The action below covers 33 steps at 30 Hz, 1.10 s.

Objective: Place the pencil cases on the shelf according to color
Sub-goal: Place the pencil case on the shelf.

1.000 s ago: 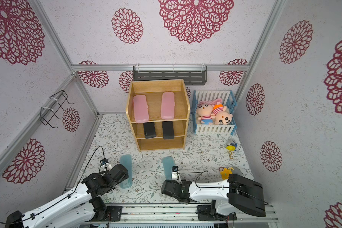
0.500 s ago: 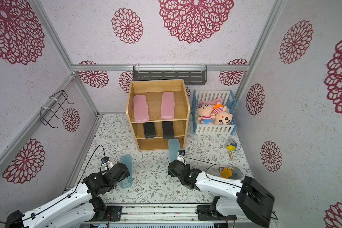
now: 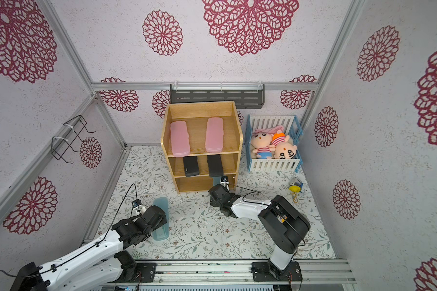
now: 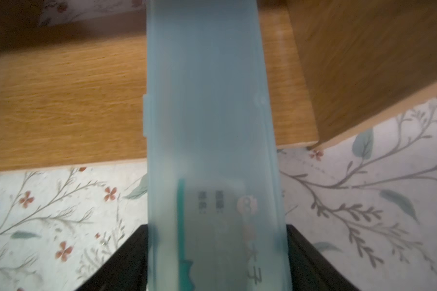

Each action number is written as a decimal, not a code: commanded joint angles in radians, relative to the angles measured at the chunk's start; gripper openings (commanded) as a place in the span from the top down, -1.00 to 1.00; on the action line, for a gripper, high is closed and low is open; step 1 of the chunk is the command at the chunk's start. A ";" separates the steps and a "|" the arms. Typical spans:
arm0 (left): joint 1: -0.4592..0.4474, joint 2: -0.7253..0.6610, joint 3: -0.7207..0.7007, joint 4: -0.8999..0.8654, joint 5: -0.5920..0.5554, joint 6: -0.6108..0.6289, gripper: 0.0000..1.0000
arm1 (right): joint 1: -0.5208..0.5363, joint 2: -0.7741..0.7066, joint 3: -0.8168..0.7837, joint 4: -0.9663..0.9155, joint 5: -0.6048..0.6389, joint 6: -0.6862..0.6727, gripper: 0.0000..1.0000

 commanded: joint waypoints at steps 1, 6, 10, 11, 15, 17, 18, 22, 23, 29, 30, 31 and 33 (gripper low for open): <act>0.023 0.001 -0.024 0.062 0.024 0.033 -0.94 | -0.008 0.021 0.033 0.055 0.009 -0.044 -0.67; 0.033 0.019 -0.026 0.074 0.036 0.045 -0.94 | -0.008 0.016 0.033 0.035 0.009 -0.045 -0.95; 0.034 0.038 -0.025 0.078 0.046 0.050 -0.94 | -0.008 -0.052 0.012 0.016 0.004 -0.044 -0.98; 0.034 0.043 -0.025 0.080 0.050 0.052 -0.94 | -0.007 -0.075 0.005 0.008 0.003 -0.044 -0.98; 0.034 0.053 -0.025 0.083 0.060 0.054 -0.94 | -0.005 -0.159 -0.031 -0.034 -0.008 -0.038 -0.98; 0.034 0.055 -0.026 0.084 0.064 0.056 -0.94 | -0.004 -0.206 -0.065 -0.045 -0.019 -0.030 -0.98; 0.034 0.056 -0.028 0.087 0.066 0.056 -0.94 | -0.004 -0.226 -0.079 -0.047 -0.023 -0.027 -0.98; 0.034 0.065 -0.025 0.092 0.078 0.062 -0.94 | -0.001 -0.293 -0.142 -0.062 -0.042 -0.004 -0.87; 0.033 0.069 -0.024 0.092 0.082 0.064 -0.94 | 0.001 -0.306 -0.160 -0.059 -0.050 0.001 -0.79; 0.033 0.103 -0.013 0.091 0.094 0.072 -0.94 | 0.004 -0.298 -0.220 0.001 -0.128 0.010 -0.05; 0.034 0.107 -0.013 0.092 0.098 0.070 -0.94 | 0.004 -0.286 -0.219 0.008 -0.136 0.010 0.00; 0.034 0.111 -0.013 0.092 0.101 0.069 -0.94 | 0.004 -0.273 -0.218 0.021 -0.144 0.008 0.03; 0.034 0.117 -0.019 0.097 0.106 0.065 -0.94 | 0.004 -0.246 -0.213 0.039 -0.147 0.007 0.05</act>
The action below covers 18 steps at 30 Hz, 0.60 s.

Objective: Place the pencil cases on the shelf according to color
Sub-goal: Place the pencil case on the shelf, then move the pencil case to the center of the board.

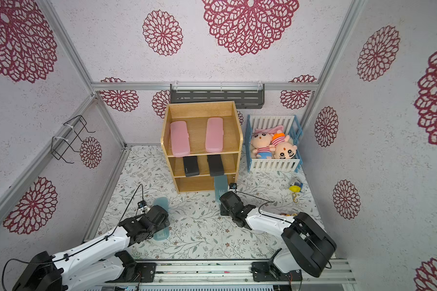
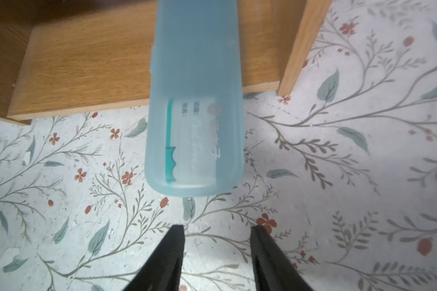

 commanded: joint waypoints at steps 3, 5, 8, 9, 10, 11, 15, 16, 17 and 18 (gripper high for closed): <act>0.008 0.015 -0.004 0.026 0.016 -0.001 -0.94 | 0.001 0.075 0.045 0.064 -0.010 -0.005 0.05; 0.007 0.025 -0.002 0.032 0.020 0.001 -0.94 | -0.006 0.113 0.074 0.066 -0.001 -0.015 0.05; 0.008 0.059 0.011 0.037 0.022 0.013 -0.94 | -0.021 0.154 0.104 0.080 0.006 -0.028 0.04; 0.008 0.072 0.018 0.039 0.024 0.018 -0.94 | -0.025 0.162 0.114 0.082 0.007 -0.032 0.04; 0.008 0.089 0.024 0.040 0.025 0.023 -0.94 | -0.029 0.169 0.122 0.085 0.009 -0.036 0.04; 0.008 0.110 0.031 0.043 0.029 0.029 -0.94 | -0.032 0.174 0.130 0.086 0.009 -0.039 0.04; 0.009 0.188 0.057 0.058 0.048 0.045 -0.94 | -0.037 0.168 0.147 0.082 0.011 -0.057 0.00; 0.007 0.210 0.064 0.064 0.052 0.049 -0.94 | -0.037 0.161 0.150 0.076 0.008 -0.058 -0.01; 0.007 0.229 0.069 0.071 0.062 0.052 -0.94 | -0.036 0.148 0.146 0.072 0.004 -0.059 -0.02; 0.007 0.245 0.073 0.082 0.074 0.055 -0.94 | -0.036 0.137 0.140 0.071 -0.002 -0.057 -0.04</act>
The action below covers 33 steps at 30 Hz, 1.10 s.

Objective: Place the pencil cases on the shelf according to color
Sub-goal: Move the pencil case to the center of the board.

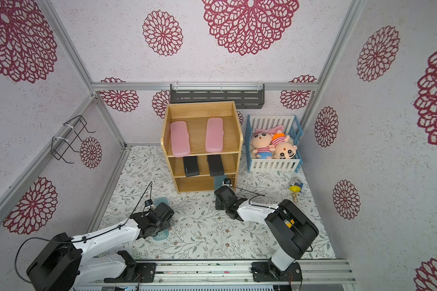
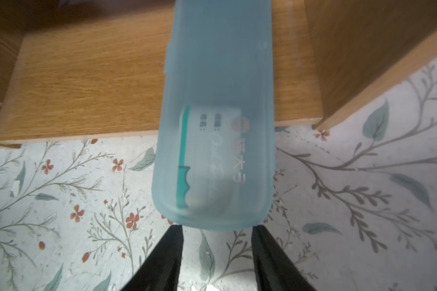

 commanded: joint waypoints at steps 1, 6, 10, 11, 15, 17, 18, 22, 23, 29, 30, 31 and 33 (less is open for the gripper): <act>0.005 0.051 0.019 0.046 0.042 0.027 -0.94 | -0.005 -0.053 0.001 0.011 0.001 -0.021 -0.05; -0.033 0.122 0.041 0.093 0.082 0.009 -0.94 | 0.008 -0.173 -0.084 -0.014 0.003 0.005 -0.11; -0.117 0.194 0.104 0.092 0.078 -0.043 -0.94 | 0.029 -0.292 -0.154 -0.056 0.014 0.032 -0.16; -0.142 0.217 0.128 0.090 0.075 -0.062 -0.95 | 0.034 -0.321 -0.169 -0.068 0.017 0.038 -0.18; -0.249 0.299 0.230 0.080 0.035 -0.143 -0.95 | 0.046 -0.425 -0.208 -0.124 0.029 0.046 -0.24; -0.302 0.329 0.277 0.079 0.016 -0.184 -0.95 | 0.050 -0.473 -0.221 -0.153 0.033 0.049 -0.25; -0.322 0.340 0.293 0.079 0.008 -0.198 -0.94 | 0.052 -0.492 -0.225 -0.162 0.033 0.046 -0.26; -0.385 0.363 0.350 0.039 -0.029 -0.240 -0.95 | 0.065 -0.567 -0.237 -0.176 0.009 0.026 -0.35; -0.397 0.358 0.358 0.019 -0.042 -0.248 -0.95 | 0.072 -0.581 -0.237 -0.178 0.006 0.024 -0.40; -0.445 0.262 0.362 -0.121 -0.116 -0.288 -0.94 | 0.131 -0.602 -0.236 -0.144 -0.028 -0.002 -0.82; -0.451 0.236 0.358 -0.145 -0.133 -0.299 -0.94 | 0.144 -0.597 -0.235 -0.132 -0.037 -0.009 -0.85; -0.457 0.208 0.351 -0.174 -0.152 -0.313 -0.94 | 0.158 -0.589 -0.233 -0.120 -0.042 -0.018 -0.88; -0.463 0.147 0.327 -0.222 -0.186 -0.342 -0.94 | 0.199 -0.556 -0.219 -0.091 -0.049 -0.046 -0.94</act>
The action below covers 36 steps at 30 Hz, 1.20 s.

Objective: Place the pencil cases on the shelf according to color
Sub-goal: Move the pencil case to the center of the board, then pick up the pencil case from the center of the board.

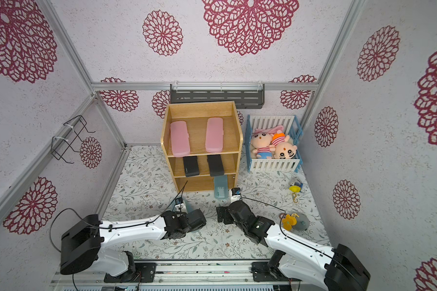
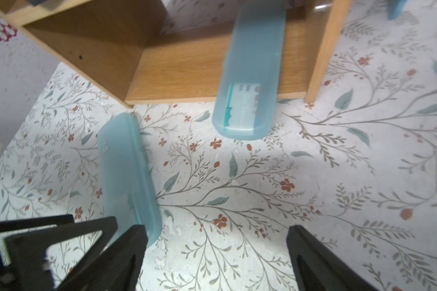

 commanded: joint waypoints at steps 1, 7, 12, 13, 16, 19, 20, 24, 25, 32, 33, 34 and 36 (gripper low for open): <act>-0.017 -0.107 -0.035 -0.144 -0.098 -0.069 -0.94 | 0.063 0.049 0.034 0.074 -0.027 -0.068 -0.97; -0.013 -0.332 -0.171 -0.243 -0.167 -0.155 -0.94 | 0.146 0.282 0.146 0.091 -0.069 -0.188 -0.98; -0.009 -0.533 -0.252 -0.402 -0.219 -0.274 -0.94 | 0.190 0.445 0.229 0.129 -0.107 -0.240 -0.98; -0.009 -0.582 -0.270 -0.432 -0.229 -0.296 -0.94 | 0.199 0.474 0.249 0.133 -0.112 -0.248 -0.98; -0.001 -0.728 -0.317 -0.487 -0.253 -0.320 -0.94 | 0.222 0.546 0.296 0.122 -0.104 -0.264 -0.98; 0.005 -0.858 -0.346 -0.533 -0.270 -0.326 -0.94 | 0.237 0.597 0.325 0.129 -0.108 -0.266 -0.98; 0.007 -0.895 -0.352 -0.549 -0.275 -0.325 -0.94 | 0.242 0.612 0.331 0.133 -0.112 -0.267 -0.98; 0.013 -0.971 -0.362 -0.602 -0.285 -0.331 -0.94 | 0.266 0.670 0.373 0.117 -0.108 -0.266 -0.98; 0.015 -0.976 -0.362 -0.606 -0.287 -0.328 -0.94 | 0.273 0.688 0.385 0.108 -0.100 -0.262 -0.98; 0.016 -0.915 -0.365 -0.578 -0.288 -0.314 -0.94 | 0.292 0.756 0.394 0.117 -0.056 -0.232 -0.98; 0.018 -0.907 -0.365 -0.572 -0.287 -0.313 -0.94 | 0.295 0.764 0.392 0.121 -0.047 -0.227 -0.98; 0.018 -0.899 -0.367 -0.564 -0.287 -0.310 -0.94 | 0.301 0.775 0.392 0.124 -0.036 -0.221 -0.98; 0.018 -0.890 -0.370 -0.549 -0.286 -0.302 -0.94 | 0.313 0.791 0.387 0.136 -0.011 -0.209 -0.98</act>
